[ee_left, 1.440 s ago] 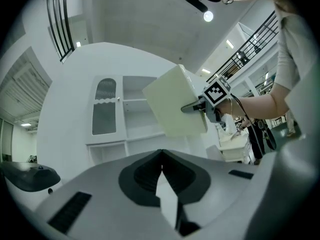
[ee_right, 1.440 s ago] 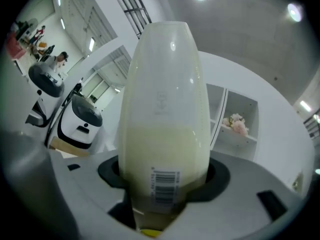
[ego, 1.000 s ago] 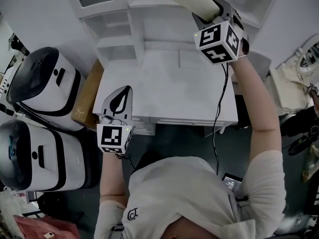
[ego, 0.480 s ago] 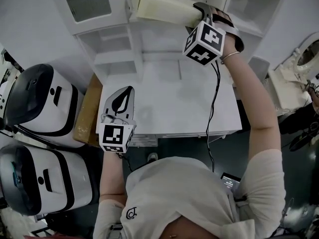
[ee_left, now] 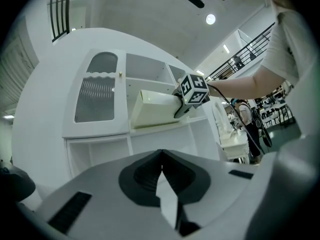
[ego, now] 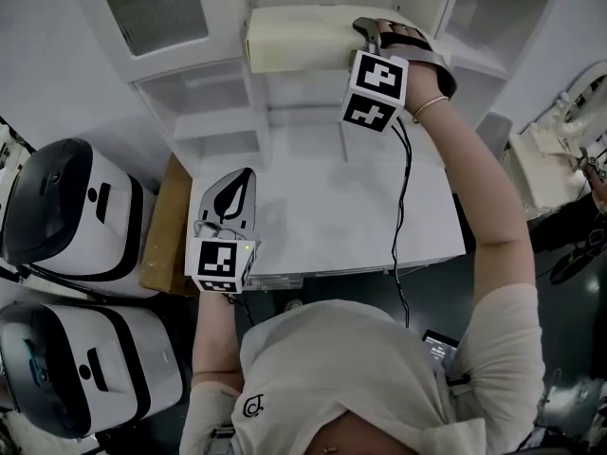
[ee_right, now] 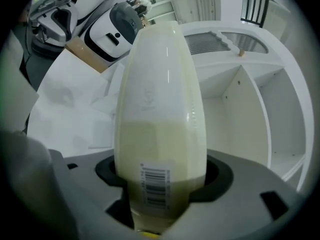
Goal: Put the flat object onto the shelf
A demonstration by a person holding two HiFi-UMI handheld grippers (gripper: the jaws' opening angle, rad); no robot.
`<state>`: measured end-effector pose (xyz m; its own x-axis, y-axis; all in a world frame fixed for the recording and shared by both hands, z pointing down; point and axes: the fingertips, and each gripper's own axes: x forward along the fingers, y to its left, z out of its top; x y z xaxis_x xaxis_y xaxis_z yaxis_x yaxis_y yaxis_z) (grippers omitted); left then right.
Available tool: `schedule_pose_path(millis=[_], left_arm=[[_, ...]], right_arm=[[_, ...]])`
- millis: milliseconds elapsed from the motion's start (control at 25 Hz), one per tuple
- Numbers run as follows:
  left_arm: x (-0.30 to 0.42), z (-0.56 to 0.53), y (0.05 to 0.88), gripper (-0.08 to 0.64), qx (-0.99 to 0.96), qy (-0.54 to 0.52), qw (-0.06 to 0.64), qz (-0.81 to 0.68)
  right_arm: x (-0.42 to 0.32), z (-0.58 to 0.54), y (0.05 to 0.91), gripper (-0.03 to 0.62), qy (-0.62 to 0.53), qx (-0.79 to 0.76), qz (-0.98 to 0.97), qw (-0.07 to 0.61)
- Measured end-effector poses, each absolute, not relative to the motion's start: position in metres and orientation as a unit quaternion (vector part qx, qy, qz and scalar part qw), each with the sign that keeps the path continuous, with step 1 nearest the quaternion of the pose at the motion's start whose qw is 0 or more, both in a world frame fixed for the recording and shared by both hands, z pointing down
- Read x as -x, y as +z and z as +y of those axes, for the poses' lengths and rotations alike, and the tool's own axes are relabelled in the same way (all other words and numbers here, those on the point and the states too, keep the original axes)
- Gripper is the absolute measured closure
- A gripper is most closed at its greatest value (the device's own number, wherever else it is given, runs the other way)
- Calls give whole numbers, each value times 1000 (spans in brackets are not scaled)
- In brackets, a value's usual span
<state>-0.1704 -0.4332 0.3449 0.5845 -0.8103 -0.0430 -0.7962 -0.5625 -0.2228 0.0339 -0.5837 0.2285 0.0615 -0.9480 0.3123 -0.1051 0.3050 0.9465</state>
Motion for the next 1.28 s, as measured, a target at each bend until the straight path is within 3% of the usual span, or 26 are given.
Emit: schedule_pose_path(millis=[680, 1040, 1280], left_arm=[[178, -492, 383, 548, 886, -53, 72, 454], [182, -515, 379, 548, 894, -38, 86, 438], [185, -532, 376, 548, 901, -30, 95, 422]], right_arm=[[-25, -661, 262, 209, -358, -467, -570, 573], [-24, -698, 265, 192, -343, -471, -573, 576], [-22, -714, 269, 126, -289, -457, -617, 572]])
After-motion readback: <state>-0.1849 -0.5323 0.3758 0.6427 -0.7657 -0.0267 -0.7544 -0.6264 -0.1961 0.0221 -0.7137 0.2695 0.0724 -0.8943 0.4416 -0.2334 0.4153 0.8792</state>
